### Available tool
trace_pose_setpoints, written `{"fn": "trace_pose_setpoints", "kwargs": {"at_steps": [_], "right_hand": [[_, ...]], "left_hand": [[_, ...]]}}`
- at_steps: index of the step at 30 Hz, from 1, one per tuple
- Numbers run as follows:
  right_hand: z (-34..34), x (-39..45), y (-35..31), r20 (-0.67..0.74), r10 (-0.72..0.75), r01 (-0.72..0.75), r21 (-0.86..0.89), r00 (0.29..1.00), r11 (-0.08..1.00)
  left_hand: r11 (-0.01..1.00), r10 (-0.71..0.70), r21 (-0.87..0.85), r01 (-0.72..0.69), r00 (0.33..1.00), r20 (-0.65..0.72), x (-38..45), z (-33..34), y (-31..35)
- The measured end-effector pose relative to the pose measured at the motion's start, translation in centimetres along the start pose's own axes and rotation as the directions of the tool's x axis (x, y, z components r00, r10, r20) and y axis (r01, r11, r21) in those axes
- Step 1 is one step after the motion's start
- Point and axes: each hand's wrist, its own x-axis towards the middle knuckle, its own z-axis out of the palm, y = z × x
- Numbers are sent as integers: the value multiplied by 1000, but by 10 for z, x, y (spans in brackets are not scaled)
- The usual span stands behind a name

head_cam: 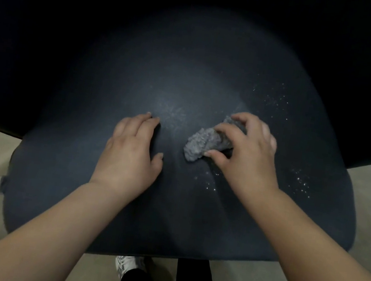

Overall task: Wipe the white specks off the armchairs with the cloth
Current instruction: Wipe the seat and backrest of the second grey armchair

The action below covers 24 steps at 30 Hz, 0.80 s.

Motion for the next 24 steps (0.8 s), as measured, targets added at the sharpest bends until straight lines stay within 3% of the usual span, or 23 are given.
{"fn": "trace_pose_setpoints", "kwargs": {"at_steps": [4, 8, 10, 14, 16, 20, 24], "right_hand": [[7, 12, 6, 34, -84, 84, -8, 996, 996], [-1, 10, 16, -28, -167, 166, -42, 986, 985], [-9, 17, 12, -15, -104, 104, -39, 994, 994], [-13, 43, 20, 112, 168, -165, -38, 979, 986], [-14, 53, 28, 17, 245, -246, 58, 969, 968], [-13, 59, 31, -153, 101, -72, 185, 983, 980], [-6, 49, 21, -112, -32, 40, 69, 993, 997]], "left_hand": [[1000, -7, -2, 7, 1000, 5, 1, 2, 3], [1000, -14, -2, 14, 1000, 1, 4, 1, 5], [1000, -21, -6, 21, 1000, -3, 7, 0, 4], [999, -32, -8, 32, 999, -8, 13, -2, 4], [1000, -30, -8, 30, 999, -14, 15, -3, 3], [999, -34, -12, 34, 999, -9, 19, -2, 1], [999, -42, -33, 41, 999, -10, 20, -2, 2]]}}
